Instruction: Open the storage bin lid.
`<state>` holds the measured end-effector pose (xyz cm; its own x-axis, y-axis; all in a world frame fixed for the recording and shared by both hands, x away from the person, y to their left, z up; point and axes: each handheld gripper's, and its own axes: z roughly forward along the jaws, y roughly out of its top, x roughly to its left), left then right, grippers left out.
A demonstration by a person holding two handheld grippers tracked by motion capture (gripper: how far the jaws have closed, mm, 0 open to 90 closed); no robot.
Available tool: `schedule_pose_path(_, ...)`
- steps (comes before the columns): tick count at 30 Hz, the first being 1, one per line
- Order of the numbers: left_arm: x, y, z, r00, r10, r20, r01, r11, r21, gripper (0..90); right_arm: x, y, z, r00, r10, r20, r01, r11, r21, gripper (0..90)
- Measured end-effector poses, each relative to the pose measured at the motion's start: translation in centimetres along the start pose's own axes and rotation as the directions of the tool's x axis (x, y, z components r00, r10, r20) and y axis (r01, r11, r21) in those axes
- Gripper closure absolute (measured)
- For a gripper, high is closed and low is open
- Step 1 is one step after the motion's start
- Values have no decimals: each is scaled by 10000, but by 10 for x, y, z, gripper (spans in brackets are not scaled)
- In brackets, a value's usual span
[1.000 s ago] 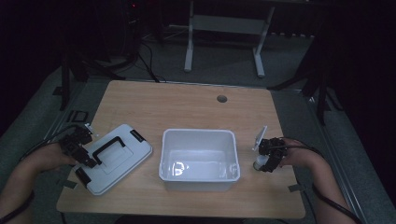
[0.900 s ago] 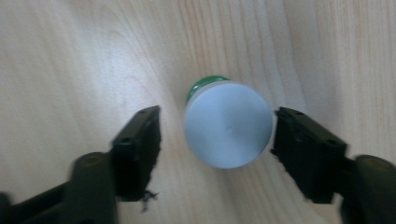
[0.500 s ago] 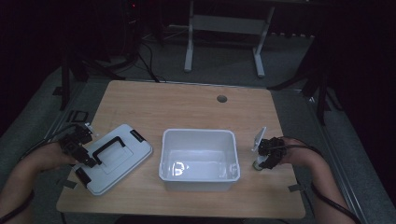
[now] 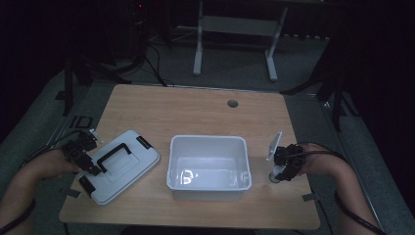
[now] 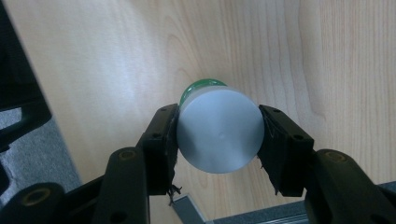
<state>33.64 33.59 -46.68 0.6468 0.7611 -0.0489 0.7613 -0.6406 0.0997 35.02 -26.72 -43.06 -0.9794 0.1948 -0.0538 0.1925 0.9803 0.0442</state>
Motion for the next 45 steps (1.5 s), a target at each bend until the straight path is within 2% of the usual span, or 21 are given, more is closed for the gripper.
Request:
schedule_pose_path(4,0,0,0,10000,30,-6,-30,10000,13,323,9,6,-16,9997,-93,239,94,9999,-57,500)
schedule_pose_path(7,-1,1,0,10000,59,-20,-59,10000,33,323,11,9,-22,9996,-177,237,181,9997,-179,501)
schedule_pose_path(9,-1,1,0,10000,60,-16,-60,10000,41,323,16,16,-34,9986,-408,326,419,9986,-337,501)
schedule_pose_path(13,-1,1,-1,10000,57,-2,-57,10000,19,323,19,23,-45,9970,-659,416,676,9968,-416,501)
schedule_pose_path(15,-1,1,-1,10000,74,-30,-74,10000,27,323,19,23,-45,9970,-659,416,676,9968,-416,501)
schedule_pose_path(16,-1,1,-2,10000,53,-36,-53,10000,46,323,21,28,-52,9965,-715,435,735,9962,-463,501)
schedule_pose_path(26,-2,1,-2,9999,61,-94,-60,9999,99,324,26,46,-71,9927,-1010,659,1057,9917,-727,500)
schedule_pose_path(28,-2,2,-1,9999,104,-100,-103,9999,130,324,27,54,-77,9901,-1178,764,1237,9893,-778,501)
schedule_pose_path(36,-4,3,-2,9999,114,-78,-113,9999,80,324,31,77,-88,9829,-1600,912,1690,9803,-1025,500)
schedule_pose_path(43,-4,4,-2,9998,156,-79,-155,9998,108,324,33,99,-84,9763,-1999,830,2079,9727,-1028,500)
schedule_pose_path(45,-4,4,-2,9998,156,-79,-155,9998,108,324,33,103,-83,9767,-1999,785,2073,9730,-1015,500)
